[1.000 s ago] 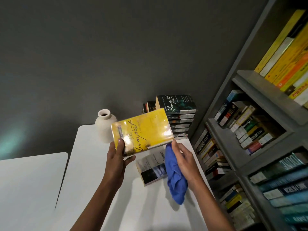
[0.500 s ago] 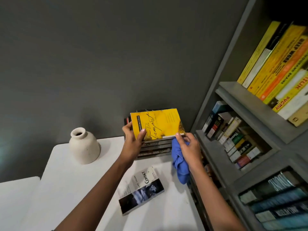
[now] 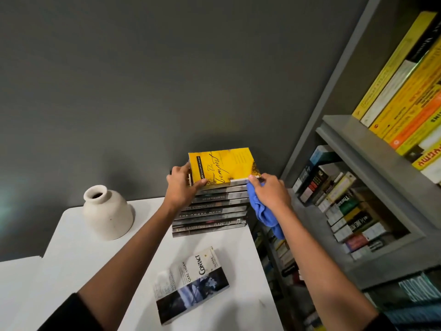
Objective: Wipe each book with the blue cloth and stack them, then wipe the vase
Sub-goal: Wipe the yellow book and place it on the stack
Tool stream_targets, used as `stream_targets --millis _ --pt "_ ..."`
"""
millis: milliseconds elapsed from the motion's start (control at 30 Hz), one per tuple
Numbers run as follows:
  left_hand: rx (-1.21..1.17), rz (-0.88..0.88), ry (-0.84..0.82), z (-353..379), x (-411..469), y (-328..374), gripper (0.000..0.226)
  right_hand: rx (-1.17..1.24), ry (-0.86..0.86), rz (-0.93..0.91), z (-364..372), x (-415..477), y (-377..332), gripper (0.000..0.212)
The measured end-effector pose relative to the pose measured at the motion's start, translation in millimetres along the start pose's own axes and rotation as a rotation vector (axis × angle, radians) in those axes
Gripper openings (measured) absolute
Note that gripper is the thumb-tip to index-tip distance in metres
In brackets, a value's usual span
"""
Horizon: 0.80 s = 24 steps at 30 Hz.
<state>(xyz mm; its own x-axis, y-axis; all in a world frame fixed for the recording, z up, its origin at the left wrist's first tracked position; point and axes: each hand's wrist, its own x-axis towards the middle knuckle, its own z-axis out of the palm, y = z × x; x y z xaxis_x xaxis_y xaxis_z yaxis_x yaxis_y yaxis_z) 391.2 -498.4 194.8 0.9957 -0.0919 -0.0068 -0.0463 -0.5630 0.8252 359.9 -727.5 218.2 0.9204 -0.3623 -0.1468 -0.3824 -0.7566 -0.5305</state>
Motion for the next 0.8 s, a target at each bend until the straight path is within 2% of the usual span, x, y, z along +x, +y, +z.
stream_targets --millis 67,233,400,600,800 --pt "0.028 -0.011 0.041 -3 -13 20 0.071 -0.042 -0.02 -0.005 -5 -1 -1 0.063" --pt "0.068 0.068 0.056 -1 -25 14 0.067 -0.2 -0.064 -0.041 -16 -12 0 0.066" --pt "0.089 0.077 0.074 1 -18 7 0.067 -0.335 0.034 -0.132 -14 -17 -4 0.053" --pt "0.222 0.143 0.076 3 -13 6 0.065 -0.475 0.035 -0.173 -21 -8 -5 0.04" --pt "0.264 0.189 0.06 6 -14 4 0.06 -0.479 0.042 -0.195 -18 -1 -7 0.034"
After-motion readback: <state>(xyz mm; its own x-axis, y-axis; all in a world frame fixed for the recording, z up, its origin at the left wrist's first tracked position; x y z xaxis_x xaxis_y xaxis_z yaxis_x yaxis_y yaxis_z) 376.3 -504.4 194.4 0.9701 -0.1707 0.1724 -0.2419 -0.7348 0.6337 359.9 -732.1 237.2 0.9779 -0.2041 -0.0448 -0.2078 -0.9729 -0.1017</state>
